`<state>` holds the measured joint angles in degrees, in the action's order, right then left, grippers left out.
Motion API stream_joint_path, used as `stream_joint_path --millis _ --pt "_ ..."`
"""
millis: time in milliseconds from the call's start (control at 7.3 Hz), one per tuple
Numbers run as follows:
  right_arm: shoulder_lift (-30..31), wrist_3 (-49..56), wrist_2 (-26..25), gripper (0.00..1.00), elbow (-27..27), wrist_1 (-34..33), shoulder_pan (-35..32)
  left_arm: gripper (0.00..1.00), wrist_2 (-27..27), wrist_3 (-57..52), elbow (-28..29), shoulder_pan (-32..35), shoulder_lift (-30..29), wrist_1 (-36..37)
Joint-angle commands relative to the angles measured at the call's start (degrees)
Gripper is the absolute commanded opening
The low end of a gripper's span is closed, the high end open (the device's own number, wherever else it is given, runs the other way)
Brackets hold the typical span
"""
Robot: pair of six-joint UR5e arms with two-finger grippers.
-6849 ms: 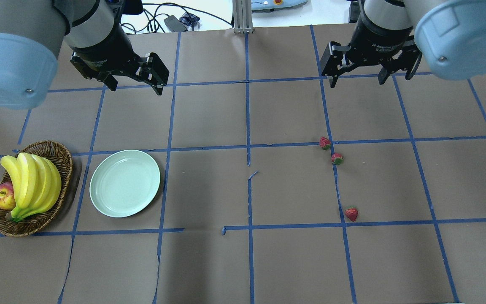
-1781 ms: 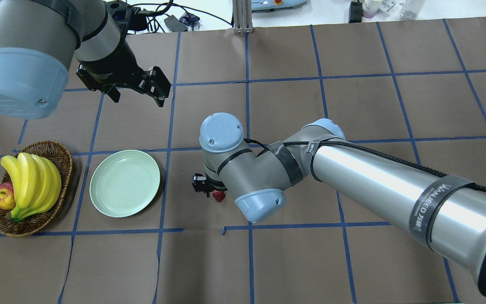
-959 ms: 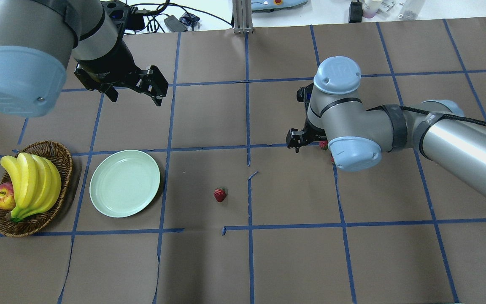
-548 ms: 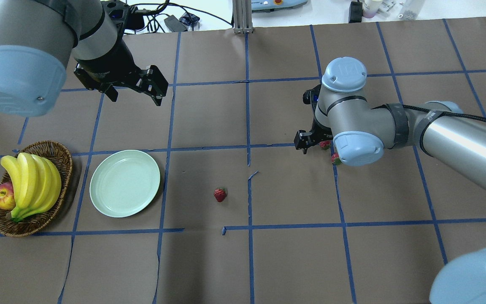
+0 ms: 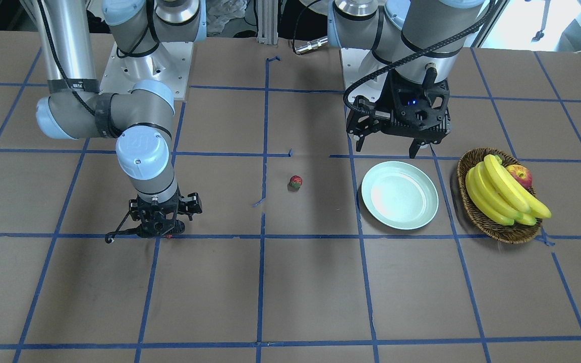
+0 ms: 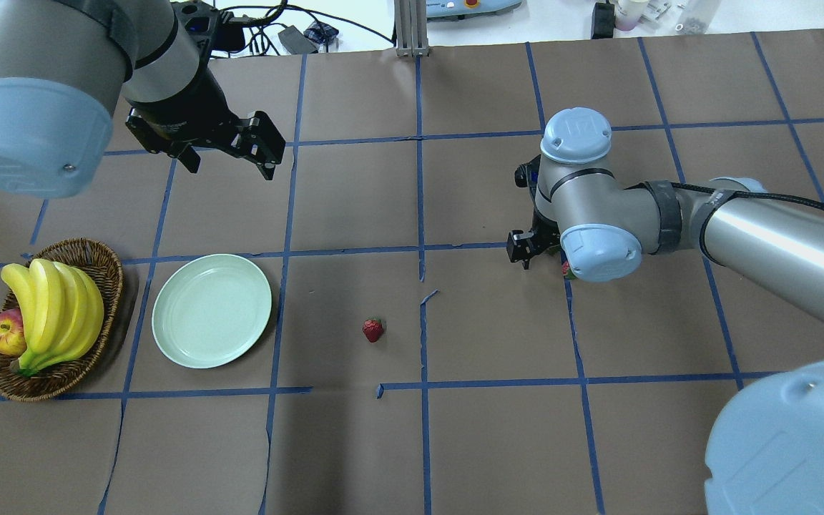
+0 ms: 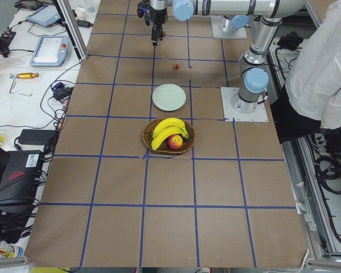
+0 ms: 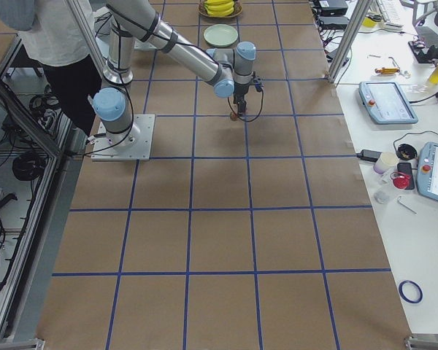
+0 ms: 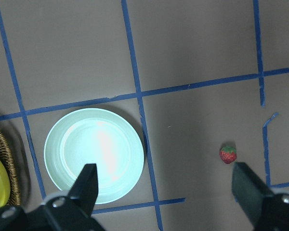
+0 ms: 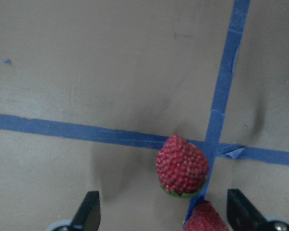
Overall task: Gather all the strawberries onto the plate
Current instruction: 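Move the right gripper to the next strawberry and grasp it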
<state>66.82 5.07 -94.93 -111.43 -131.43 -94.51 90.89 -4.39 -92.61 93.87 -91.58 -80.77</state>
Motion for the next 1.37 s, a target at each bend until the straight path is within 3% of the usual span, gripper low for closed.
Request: stream_joint_path --millis 0,137,411,685,822,1096,1233 --pt "-0.4 0.2 -0.4 0.31 2.2 0.1 0.0 1.0 0.0 0.0 0.0 0.0 0.0 0.0" --pt "-0.4 0.2 -0.4 0.14 3.2 0.2 0.0 1.0 0.1 0.0 0.0 0.0 0.0 0.0" --pt "-0.6 -0.5 -0.4 0.0 3.2 0.1 0.0 1.0 0.0 0.0 0.0 0.0 0.0 0.0" --pt "0.7 -9.7 0.9 0.0 5.8 1.3 -0.8 1.0 0.0 0.0 0.0 0.0 0.0 0.0" --pt "0.8 -16.2 5.2 0.0 6.6 2.0 -4.7 1.0 0.0 0.0 0.0 0.0 0.0 0.0" --pt "0.3 -34.1 6.6 0.0 7.4 2.5 -18.5 1.0 0.0 0.0 0.0 0.0 0.0 0.0" --pt "-0.1 -39.6 7.3 0.0 6.9 2.3 -22.2 1.0 0.0 0.1 -0.1 0.0 -0.1 0.0"
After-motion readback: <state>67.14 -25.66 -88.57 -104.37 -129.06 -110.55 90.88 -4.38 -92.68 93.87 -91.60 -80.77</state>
